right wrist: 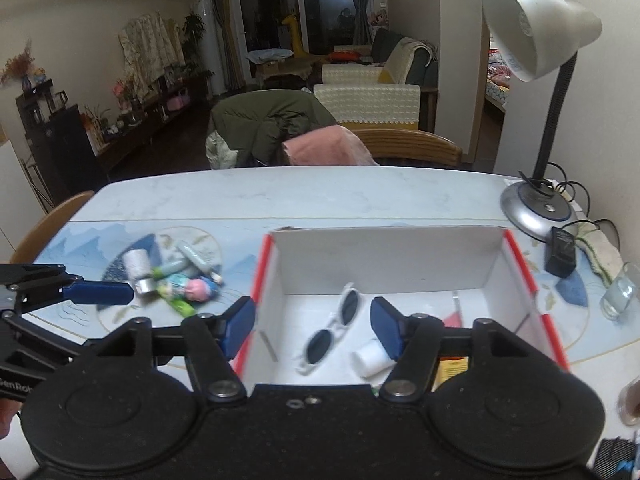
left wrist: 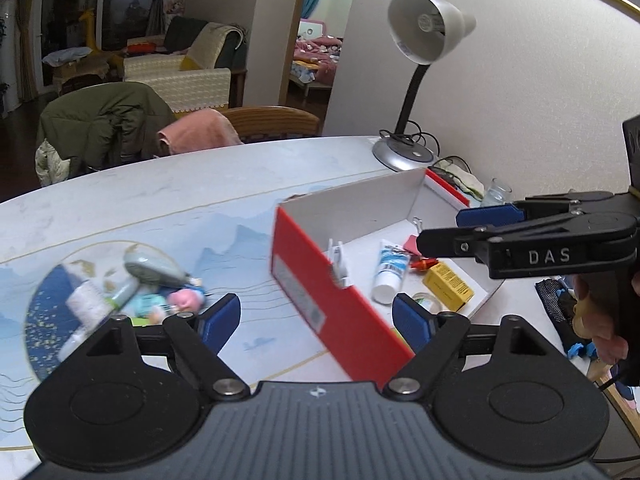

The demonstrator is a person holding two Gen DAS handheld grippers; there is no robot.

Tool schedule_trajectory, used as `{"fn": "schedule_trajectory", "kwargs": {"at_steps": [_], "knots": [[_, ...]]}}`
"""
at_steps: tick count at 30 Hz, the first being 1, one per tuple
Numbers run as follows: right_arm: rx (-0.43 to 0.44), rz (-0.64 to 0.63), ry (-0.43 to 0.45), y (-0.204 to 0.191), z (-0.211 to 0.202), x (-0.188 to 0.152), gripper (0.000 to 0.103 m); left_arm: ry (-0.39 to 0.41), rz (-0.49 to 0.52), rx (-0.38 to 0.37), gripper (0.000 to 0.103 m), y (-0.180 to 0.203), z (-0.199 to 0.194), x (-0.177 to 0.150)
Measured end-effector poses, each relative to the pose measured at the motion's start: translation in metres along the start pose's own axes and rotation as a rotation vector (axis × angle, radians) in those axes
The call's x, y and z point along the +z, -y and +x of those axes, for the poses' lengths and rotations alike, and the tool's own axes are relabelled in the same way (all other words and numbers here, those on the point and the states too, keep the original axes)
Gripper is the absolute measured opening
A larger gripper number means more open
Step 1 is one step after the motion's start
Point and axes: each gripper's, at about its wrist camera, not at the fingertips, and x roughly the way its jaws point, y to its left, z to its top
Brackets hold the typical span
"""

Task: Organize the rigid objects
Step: 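Withdraw both tools from the shoebox back toward the pile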

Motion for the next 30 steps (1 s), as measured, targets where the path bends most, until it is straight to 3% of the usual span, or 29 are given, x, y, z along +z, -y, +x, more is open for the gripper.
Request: {"fn": "schedule_trajectory", "kwargs": {"at_steps": [8, 10, 11, 16, 23, 30], "knots": [[0.022, 0.001, -0.015, -0.043, 0.012, -0.008, 0.075, 0.014, -0.031, 0.024, 0.087, -0.046, -0.022, -0.013], [0.027, -0.002, -0.018, -0.053, 0.014, -0.01, 0.078, 0.011, -0.044, 0.029, 0.094, -0.058, -0.025, -0.015], [0.03, -0.002, -0.018, -0.057, 0.016, -0.01, 0.08, 0.01, -0.047, 0.033, 0.103, -0.064, -0.026, -0.016], [0.042, 0.001, -0.025, -0.078, 0.025, -0.01, 0.086, 0.018, -0.051, 0.014, 0.103, -0.091, -0.029, -0.025], [0.05, -0.026, -0.043, -0.109, 0.047, -0.004, 0.095, 0.04, 0.053, 0.008, 0.103, -0.111, -0.026, -0.035], [0.072, -0.046, -0.086, -0.13, 0.08, 0.006, 0.1, 0.054, 0.053, -0.008, 0.103, -0.138, -0.013, -0.039]]}}
